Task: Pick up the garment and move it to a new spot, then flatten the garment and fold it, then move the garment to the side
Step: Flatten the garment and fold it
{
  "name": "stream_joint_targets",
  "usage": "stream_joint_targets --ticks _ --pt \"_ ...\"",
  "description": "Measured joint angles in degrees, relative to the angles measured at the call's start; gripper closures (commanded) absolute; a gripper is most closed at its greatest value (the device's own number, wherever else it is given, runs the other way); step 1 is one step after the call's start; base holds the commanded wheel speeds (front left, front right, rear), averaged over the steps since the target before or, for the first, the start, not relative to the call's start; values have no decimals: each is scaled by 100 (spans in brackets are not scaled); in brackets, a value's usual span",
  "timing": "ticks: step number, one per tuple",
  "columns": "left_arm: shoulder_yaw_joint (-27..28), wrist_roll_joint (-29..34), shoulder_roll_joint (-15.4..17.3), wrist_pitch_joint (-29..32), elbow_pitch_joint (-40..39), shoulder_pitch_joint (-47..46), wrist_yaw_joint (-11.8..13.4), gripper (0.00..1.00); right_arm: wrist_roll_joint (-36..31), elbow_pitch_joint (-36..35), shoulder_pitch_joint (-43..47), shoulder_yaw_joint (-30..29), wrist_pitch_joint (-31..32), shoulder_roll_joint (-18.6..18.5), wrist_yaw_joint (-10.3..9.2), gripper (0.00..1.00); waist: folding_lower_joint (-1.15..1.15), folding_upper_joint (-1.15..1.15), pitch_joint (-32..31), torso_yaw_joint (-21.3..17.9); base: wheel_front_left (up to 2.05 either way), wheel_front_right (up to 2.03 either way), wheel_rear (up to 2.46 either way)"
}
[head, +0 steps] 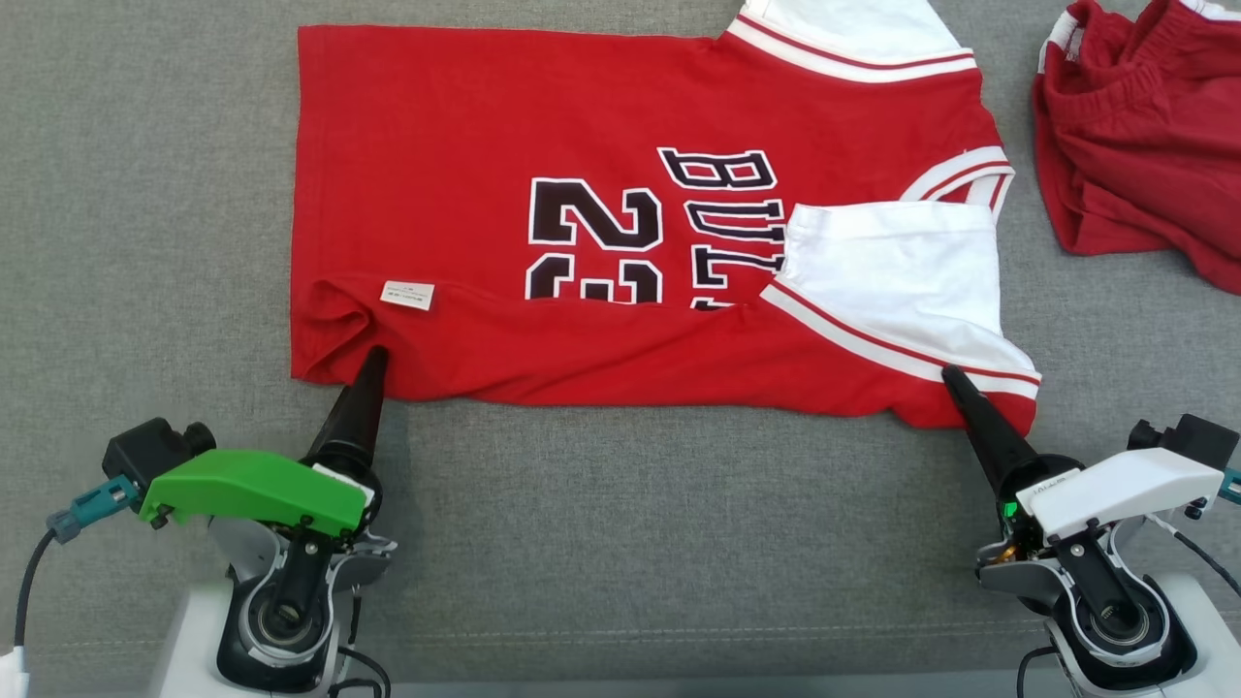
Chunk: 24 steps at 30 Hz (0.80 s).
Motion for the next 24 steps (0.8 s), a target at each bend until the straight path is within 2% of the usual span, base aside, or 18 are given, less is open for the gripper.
stream_joint_targets --ticks 12,24 --pt "45 73 -1 -140 476 -240 -27 0 -23 120 -28 -214 -51 -131 59 100 0 0 -48 -102 0 0 0" --pt "41 73 -42 -250 616 -261 -54 0 -48 182 -28 -181 -49 -163 62 100 0 0 -121 -45 0 0 0"
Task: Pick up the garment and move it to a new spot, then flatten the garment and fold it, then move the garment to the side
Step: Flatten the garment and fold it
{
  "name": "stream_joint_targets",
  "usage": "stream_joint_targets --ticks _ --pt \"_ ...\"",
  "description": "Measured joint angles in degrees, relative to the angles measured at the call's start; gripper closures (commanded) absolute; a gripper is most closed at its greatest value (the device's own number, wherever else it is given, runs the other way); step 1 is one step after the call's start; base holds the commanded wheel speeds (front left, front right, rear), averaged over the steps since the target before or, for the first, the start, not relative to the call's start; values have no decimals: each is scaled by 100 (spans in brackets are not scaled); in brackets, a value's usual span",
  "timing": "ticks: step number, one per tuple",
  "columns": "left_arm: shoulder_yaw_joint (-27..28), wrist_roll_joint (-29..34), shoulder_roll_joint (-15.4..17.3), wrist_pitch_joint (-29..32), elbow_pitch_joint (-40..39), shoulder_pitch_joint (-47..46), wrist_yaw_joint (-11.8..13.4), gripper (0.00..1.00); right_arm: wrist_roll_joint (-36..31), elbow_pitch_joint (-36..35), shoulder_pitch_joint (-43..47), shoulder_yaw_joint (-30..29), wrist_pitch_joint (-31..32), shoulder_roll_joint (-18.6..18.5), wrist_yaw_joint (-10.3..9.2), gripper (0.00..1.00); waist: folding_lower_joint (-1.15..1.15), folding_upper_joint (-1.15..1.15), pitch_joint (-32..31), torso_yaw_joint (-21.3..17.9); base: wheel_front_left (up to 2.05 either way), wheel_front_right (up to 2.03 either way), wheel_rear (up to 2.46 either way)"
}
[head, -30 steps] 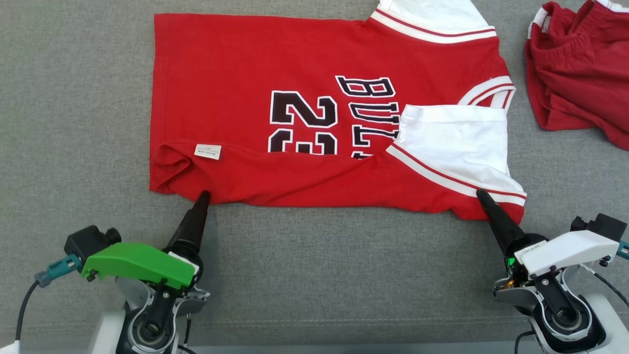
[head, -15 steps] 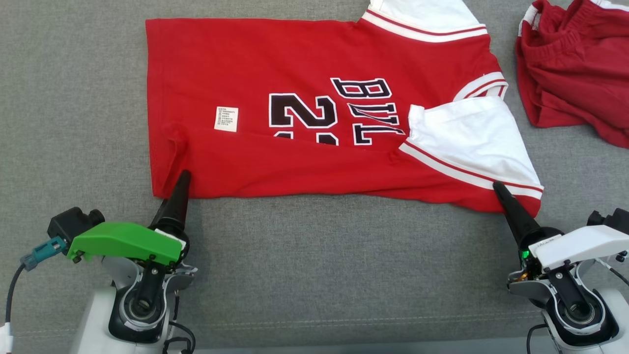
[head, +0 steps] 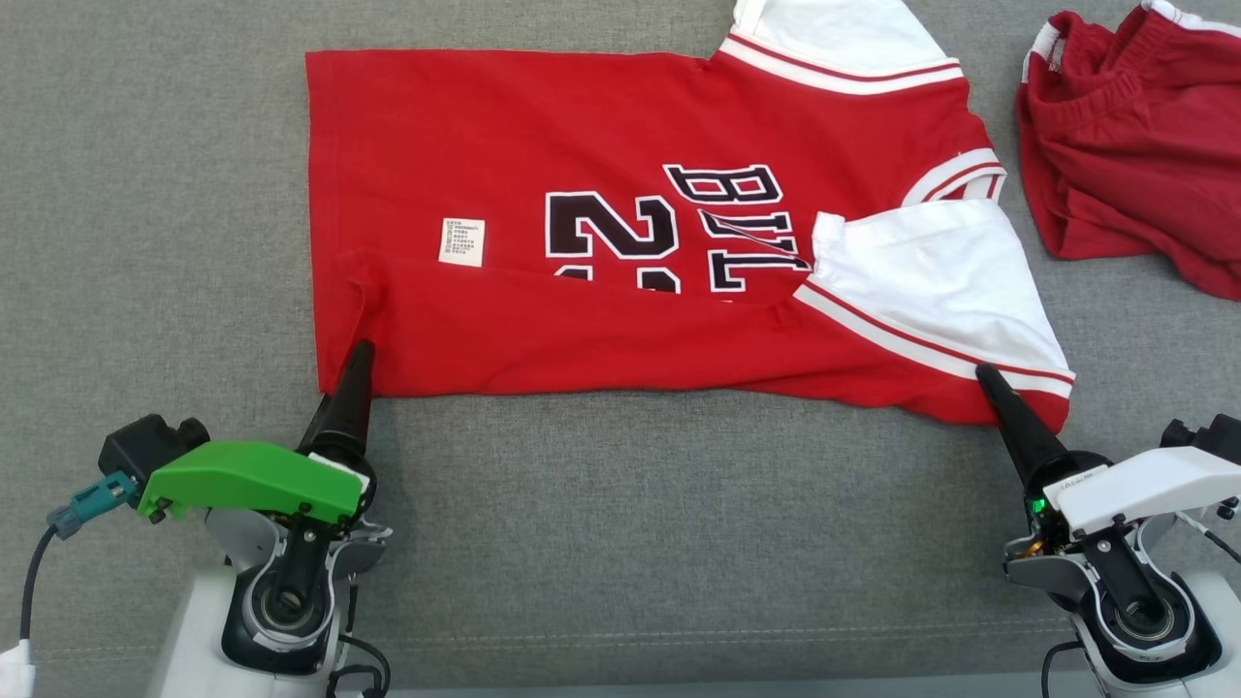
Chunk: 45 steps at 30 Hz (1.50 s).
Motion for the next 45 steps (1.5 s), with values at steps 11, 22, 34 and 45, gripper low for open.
stream_joint_targets --ticks 11,22,34,45 --pt "-11 -2 12 -54 123 -7 -65 100 -7 45 0 1 0 -20 1 100 0 0 -37 75 0 0 0" --pt "120 -11 29 -75 187 2 -158 100 -10 104 0 3 0 -21 44 100 0 0 -68 92 0 0 0" --pt "269 -68 66 -248 -243 297 -260 100 3 172 182 -90 -10 -32 112 100 0 0 -299 158 0 0 0" --pt "235 -121 34 -399 -526 1024 -272 100 113 -34 818 -88 -44 -23 155 100 0 0 -512 262 0 0 0"
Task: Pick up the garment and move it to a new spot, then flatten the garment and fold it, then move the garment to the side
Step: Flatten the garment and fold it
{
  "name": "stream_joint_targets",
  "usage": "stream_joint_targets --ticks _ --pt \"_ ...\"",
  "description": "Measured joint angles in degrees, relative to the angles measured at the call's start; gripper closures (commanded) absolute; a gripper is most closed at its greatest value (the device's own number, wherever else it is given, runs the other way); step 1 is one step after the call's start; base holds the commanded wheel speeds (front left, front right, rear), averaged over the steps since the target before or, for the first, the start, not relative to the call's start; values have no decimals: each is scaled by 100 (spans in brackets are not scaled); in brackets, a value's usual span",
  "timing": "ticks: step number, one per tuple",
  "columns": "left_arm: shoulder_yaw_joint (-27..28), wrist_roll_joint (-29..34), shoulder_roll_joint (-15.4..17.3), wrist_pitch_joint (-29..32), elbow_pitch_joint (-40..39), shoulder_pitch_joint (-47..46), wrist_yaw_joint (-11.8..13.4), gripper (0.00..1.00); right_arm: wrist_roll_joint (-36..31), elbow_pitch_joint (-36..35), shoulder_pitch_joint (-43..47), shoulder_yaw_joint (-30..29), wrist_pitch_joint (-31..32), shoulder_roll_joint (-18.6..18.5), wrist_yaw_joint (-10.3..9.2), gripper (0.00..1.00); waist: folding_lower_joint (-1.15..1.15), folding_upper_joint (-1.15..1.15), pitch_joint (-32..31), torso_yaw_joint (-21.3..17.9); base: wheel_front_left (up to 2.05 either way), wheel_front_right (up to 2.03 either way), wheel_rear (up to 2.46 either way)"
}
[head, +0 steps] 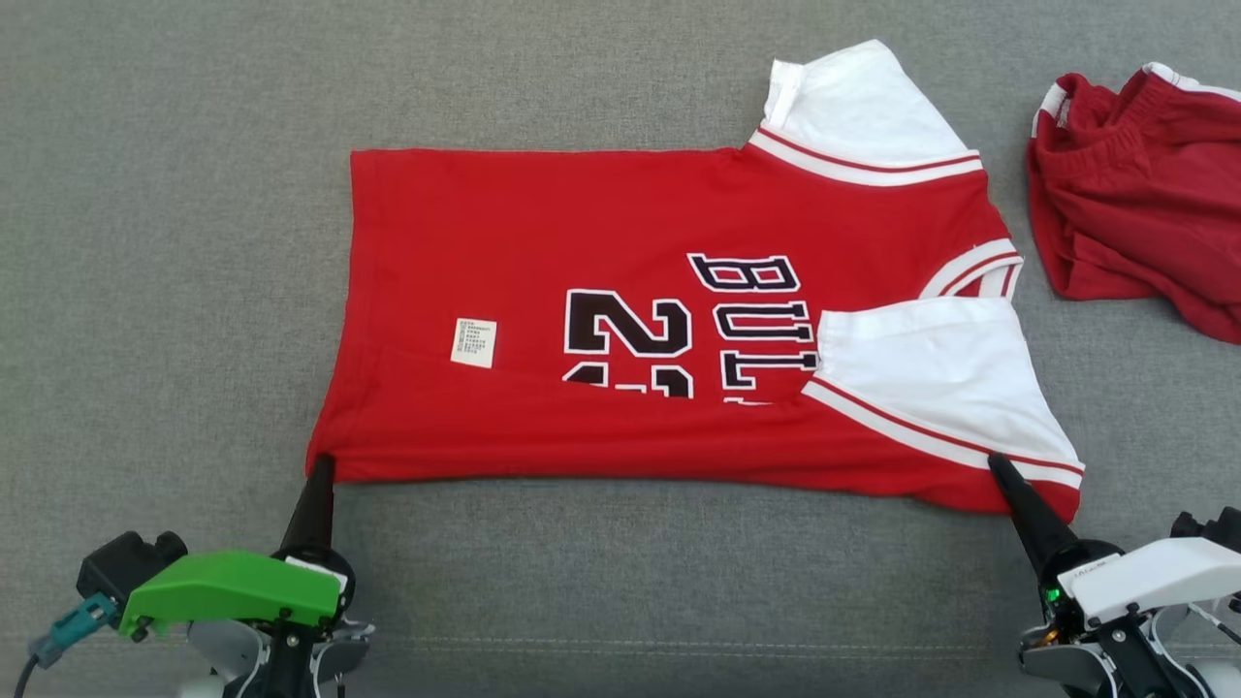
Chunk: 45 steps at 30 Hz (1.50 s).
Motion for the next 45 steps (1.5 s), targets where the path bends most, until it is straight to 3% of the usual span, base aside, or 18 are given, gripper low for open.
stream_joint_targets --ticks 12,19,20,21,25,26,36,43,45 --pt "-109 5 5 -57 -385 455 110 100 31 -474 621 33 0 -25 -3 100 0 0 -78 11 0 0 0" --pt "-186 69 8 -57 -570 632 169 100 -31 -601 644 11 105 -283 -81 100 0 0 -99 -1 0 0 0" --pt "-208 69 8 -48 -565 657 174 100 -31 -582 644 11 122 -311 -124 94 0 0 -101 -1 0 0 0" --pt "-244 70 9 -37 -549 662 175 100 -33 -547 645 16 140 -326 -134 75 0 0 -103 0 0 0 0" --pt "-349 115 12 48 -479 684 180 100 -105 -447 662 67 215 -407 -182 51 0 0 -126 20 0 0 0" --pt "-347 122 12 49 -453 687 185 99 -131 -446 662 81 229 -412 -216 0 0 0 -128 22 0 0 0" --pt "-299 172 23 49 -350 862 232 89 -290 -374 740 0 227 -534 -282 0 0 0 -143 12 0 0 0" --pt "-270 366 55 42 -332 872 234 60 -309 -383 745 -55 189 -556 -326 0 0 0 -147 11 0 0 0" --pt "-268 390 78 42 -332 853 235 40 -377 -438 744 -64 168 -586 -326 0 0 0 -145 13 0 0 0"
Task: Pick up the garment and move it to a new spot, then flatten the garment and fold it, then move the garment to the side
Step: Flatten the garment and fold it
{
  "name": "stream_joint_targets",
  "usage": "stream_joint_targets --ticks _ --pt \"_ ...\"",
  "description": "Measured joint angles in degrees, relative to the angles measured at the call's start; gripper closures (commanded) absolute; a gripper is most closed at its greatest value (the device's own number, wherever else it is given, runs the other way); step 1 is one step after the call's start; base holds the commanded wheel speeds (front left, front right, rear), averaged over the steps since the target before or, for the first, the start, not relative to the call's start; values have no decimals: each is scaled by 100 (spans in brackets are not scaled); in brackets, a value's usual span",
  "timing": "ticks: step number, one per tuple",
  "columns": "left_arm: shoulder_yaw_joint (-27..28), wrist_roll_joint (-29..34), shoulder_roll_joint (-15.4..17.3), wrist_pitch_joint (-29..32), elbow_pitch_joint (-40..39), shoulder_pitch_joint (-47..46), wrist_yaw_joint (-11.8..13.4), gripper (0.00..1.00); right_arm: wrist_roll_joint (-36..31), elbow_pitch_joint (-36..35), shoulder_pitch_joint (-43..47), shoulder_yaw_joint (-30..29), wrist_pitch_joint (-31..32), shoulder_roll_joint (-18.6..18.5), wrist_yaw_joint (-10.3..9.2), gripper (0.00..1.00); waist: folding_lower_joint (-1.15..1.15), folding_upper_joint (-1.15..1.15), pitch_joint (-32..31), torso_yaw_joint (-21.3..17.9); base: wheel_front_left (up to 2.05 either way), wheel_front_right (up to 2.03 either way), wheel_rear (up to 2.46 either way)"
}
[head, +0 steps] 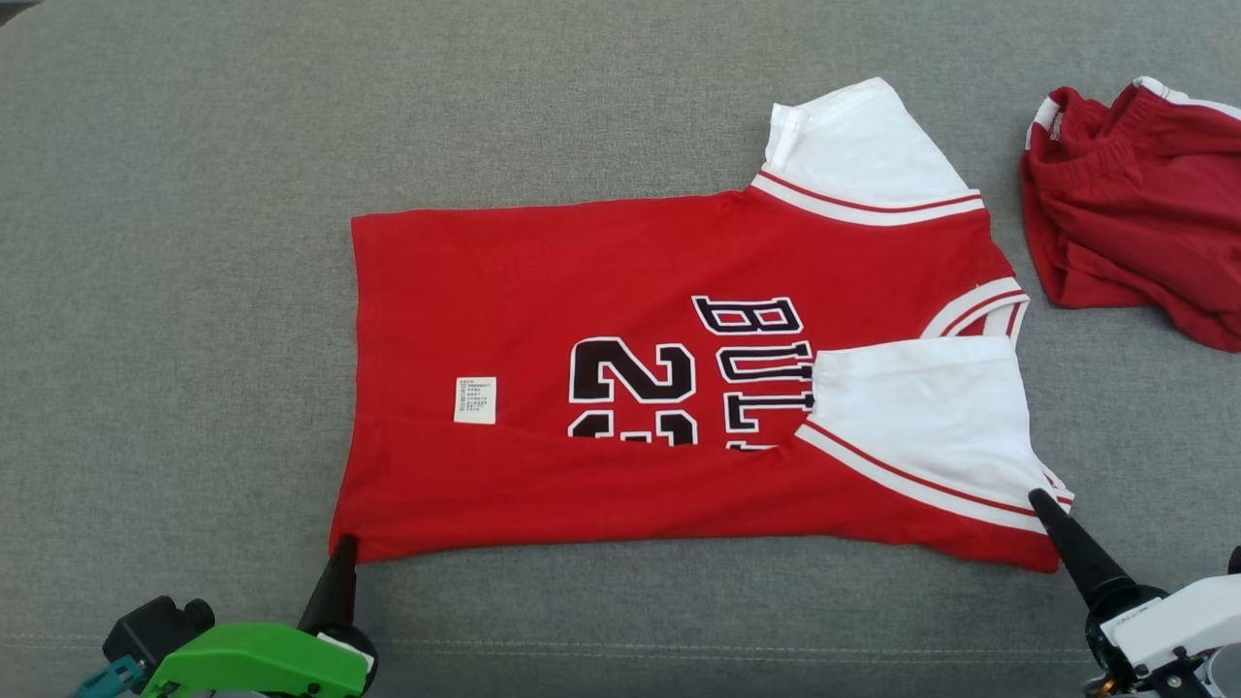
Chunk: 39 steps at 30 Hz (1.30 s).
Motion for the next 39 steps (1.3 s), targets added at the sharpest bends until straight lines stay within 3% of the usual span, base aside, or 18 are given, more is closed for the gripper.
stream_joint_targets --ticks 1,2,15,27,39 --pt "1 32 23 -1 -1 -2 0 4 -36 -44 -3 -19 -26 -27 0 0 0 0 1 1 0 0 0" --pt "9 42 46 -12 -1 -5 3 0 -82 -96 -12 -38 -40 -73 0 0 0 0 3 0 0 0 0" --pt "-29 103 189 170 -80 -41 69 0 -1096 -985 -624 60 158 -1066 -49 0 0 0 82 -39 0 0 0" --pt "-226 789 1217 959 -660 -1895 92 0 -2470 -1122 -2700 80 973 -2338 -169 0 0 0 627 50 0 0 0" --pt "-582 670 1217 1725 -197 -3336 -146 0 -3119 -368 -4469 653 1963 -2459 -194 0 0 0 1506 318 0 0 0"
